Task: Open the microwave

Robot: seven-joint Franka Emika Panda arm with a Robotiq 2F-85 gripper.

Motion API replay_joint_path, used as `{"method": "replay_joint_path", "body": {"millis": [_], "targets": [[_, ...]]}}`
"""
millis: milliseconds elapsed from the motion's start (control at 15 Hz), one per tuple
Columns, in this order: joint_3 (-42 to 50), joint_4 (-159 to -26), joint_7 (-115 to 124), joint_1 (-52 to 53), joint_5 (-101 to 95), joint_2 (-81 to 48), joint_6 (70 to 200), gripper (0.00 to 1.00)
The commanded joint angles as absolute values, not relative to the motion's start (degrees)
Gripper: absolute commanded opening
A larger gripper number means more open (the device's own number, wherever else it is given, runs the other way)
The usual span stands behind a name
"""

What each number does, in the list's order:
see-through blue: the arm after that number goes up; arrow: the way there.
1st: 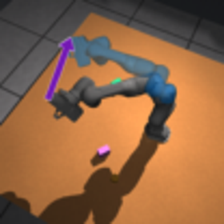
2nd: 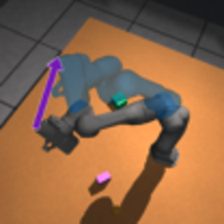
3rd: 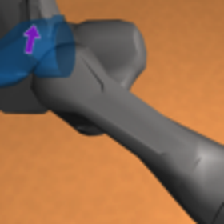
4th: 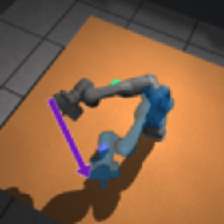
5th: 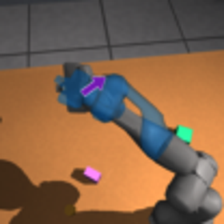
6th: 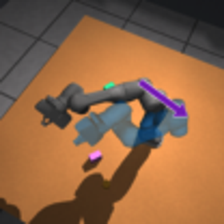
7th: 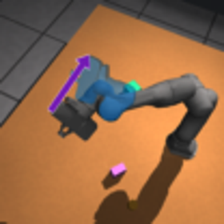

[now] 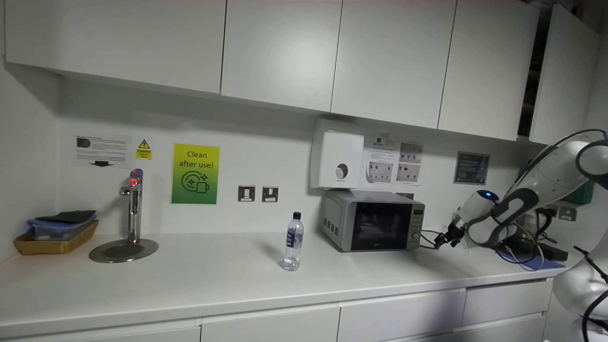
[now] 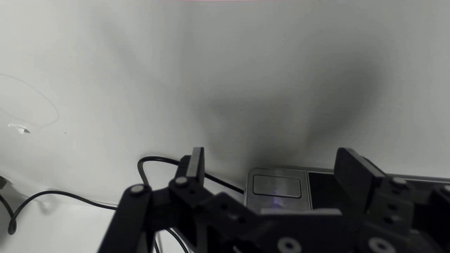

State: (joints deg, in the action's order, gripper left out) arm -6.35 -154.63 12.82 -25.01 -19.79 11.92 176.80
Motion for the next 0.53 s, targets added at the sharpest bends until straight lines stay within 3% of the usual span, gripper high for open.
{"method": "replay_joint_path", "body": {"millis": [0, 200, 467], "targets": [[-5.6, -154.5, 11.8, -29.2, -23.2, 12.7, 178.6, 1.00], [-1.7, -153.1, 6.4, -31.6, -25.4, 11.6, 182.9, 1.00], [8.7, -151.4, -3.8, -24.7, -19.1, 8.1, 188.2, 1.00]]}}
